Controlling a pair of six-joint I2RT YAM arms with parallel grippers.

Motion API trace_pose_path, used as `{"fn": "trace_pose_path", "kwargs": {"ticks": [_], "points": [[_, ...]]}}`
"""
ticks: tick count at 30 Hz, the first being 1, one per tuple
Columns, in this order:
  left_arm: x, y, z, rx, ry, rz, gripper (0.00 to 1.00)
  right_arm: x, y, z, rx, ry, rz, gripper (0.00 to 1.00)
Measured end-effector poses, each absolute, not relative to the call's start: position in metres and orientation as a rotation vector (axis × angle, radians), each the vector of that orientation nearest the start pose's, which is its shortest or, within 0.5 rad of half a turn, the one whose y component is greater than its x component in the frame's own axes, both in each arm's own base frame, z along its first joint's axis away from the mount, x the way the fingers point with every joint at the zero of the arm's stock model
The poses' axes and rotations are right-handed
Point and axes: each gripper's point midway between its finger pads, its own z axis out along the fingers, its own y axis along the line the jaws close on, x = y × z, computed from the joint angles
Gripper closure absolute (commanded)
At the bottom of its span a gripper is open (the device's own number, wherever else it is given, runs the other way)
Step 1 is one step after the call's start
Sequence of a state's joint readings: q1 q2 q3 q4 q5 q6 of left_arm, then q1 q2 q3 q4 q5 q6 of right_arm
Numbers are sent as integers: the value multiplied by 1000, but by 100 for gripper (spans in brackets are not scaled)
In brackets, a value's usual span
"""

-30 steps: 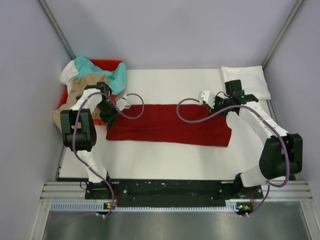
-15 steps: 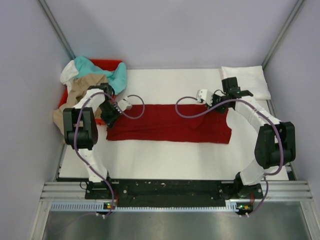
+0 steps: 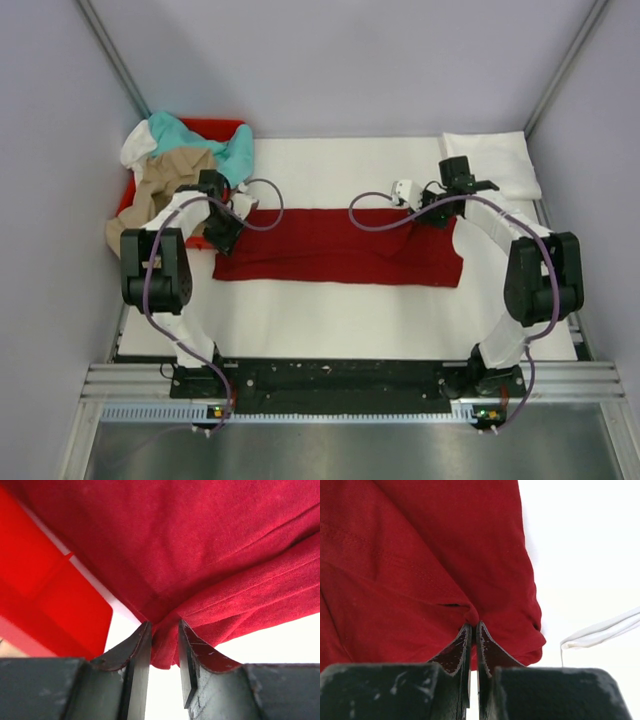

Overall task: Fold and stack the t-shirts
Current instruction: Fold the other side of the tshirt into a rectangle

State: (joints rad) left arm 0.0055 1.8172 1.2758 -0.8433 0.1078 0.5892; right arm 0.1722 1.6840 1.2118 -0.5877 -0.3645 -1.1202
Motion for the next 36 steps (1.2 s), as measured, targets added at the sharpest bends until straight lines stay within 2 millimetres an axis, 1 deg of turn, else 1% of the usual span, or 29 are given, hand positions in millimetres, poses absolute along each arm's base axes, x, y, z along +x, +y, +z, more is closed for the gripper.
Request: {"fn": "trace_pose_path", "kwargs": {"ticks": [2,4,5,7,9,11,13,15,17,18,19,20,22,23,25,26,27,28,29,31,33,34,36], "points": [[342,6,47,797,2773,-45,65,393,96,88,-1604,1953,110,100],[345,7,53,754,2747,-24,62,395,94,86,-1594,1967,102,99],[346,7,56,737,2738,-19,59,396,93,83,-1588,1979,98,95],[348,7,61,718,2720,-13,58,398,92,79,-1563,2008,93,79],[349,5,65,713,2710,-19,58,404,89,74,-1518,2051,75,66],[348,4,65,722,2707,-34,58,414,86,72,-1447,2097,47,58],[348,1,64,743,2700,-53,58,428,83,74,-1343,2149,19,54],[347,-2,64,768,2687,-83,57,443,82,83,-1218,2192,1,53],[349,-9,66,812,2657,-119,56,458,82,99,-1052,2218,-2,54],[351,-12,68,838,2631,-130,55,465,85,110,-943,2226,17,57],[354,-13,71,858,2604,-131,55,466,86,115,-897,2228,29,63],[359,-15,75,880,2570,-129,55,466,89,123,-815,2235,58,69],[366,-20,85,927,2498,-121,55,456,96,135,-663,2260,140,84],[368,-22,90,945,2469,-121,55,448,100,140,-619,2264,176,89],[370,-29,98,989,2418,-130,58,424,111,147,-524,2283,259,100],[370,-33,101,1013,2394,-138,64,409,119,148,-503,2293,296,100],[369,-37,103,1033,2374,-150,71,393,131,147,-499,2304,339,100],[367,-42,105,1060,2354,-164,80,378,143,145,-514,2317,376,100],[365,-46,107,1081,2342,-180,87,366,154,142,-532,2329,406,100],[358,-55,108,1154,2313,-216,92,341,177,130,-584,2370,468,100],[348,-64,104,1236,2302,-248,92,319,194,116,-626,2428,515,100],[339,-71,98,1296,2298,-266,92,310,198,110,-636,2455,529,100],[324,-76,85,1364,2311,-294,92,301,201,101,-642,2504,535,100]]}}
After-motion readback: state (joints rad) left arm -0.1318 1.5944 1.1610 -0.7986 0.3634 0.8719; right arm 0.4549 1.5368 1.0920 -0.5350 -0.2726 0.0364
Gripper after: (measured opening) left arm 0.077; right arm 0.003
